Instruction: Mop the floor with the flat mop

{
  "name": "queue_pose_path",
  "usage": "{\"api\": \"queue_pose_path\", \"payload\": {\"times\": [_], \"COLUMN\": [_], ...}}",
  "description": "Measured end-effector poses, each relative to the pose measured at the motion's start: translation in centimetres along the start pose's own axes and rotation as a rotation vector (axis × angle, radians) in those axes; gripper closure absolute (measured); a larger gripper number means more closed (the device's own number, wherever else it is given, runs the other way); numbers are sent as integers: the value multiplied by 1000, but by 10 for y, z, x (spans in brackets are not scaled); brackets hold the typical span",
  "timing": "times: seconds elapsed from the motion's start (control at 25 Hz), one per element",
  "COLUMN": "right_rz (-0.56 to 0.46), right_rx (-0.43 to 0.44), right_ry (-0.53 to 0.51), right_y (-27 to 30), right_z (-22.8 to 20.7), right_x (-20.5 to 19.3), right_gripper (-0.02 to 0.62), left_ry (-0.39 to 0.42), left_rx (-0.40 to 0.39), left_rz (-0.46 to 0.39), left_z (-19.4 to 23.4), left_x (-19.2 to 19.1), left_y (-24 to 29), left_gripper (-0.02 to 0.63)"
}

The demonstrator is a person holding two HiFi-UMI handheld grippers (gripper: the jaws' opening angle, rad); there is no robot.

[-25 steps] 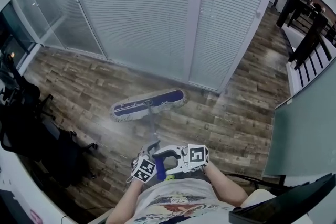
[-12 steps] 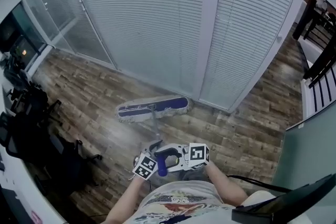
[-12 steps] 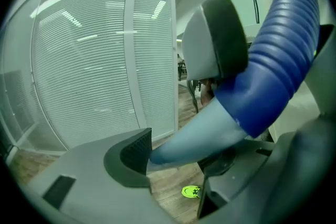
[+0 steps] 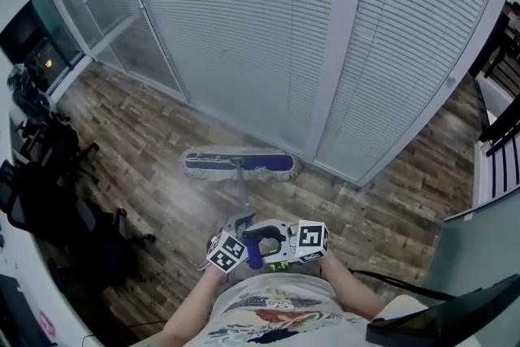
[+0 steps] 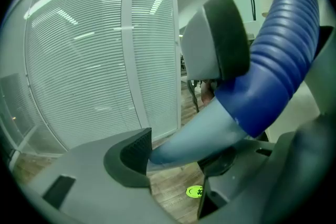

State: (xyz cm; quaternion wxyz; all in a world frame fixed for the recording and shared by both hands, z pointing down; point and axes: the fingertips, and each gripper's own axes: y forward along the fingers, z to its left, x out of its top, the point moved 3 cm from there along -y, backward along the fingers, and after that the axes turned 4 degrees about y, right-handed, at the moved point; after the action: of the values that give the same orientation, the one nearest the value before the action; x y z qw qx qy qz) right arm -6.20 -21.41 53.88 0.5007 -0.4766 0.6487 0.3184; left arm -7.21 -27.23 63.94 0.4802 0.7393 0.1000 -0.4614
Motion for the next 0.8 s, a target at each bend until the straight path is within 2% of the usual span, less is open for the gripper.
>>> {"api": "queue_pose_path", "payload": {"times": [0.2,0.44,0.8], "right_rz": [24,52,103], "right_rx": [13,14,21], "right_ry": [-1,-8,-4], "right_y": [11,41,115], "right_z": [6,28,124], "right_x": [2,-6,-38], "right_gripper": [314,314,314], "left_ry": [22,5,-19], "left_rx": [-16,2,3], "left_rz": [36,10,-34], "left_z": [-2,-15,-92], "left_x": [-6,-23,-72], "left_y": [-12,-40,-123], "left_gripper": [400,400,400]}}
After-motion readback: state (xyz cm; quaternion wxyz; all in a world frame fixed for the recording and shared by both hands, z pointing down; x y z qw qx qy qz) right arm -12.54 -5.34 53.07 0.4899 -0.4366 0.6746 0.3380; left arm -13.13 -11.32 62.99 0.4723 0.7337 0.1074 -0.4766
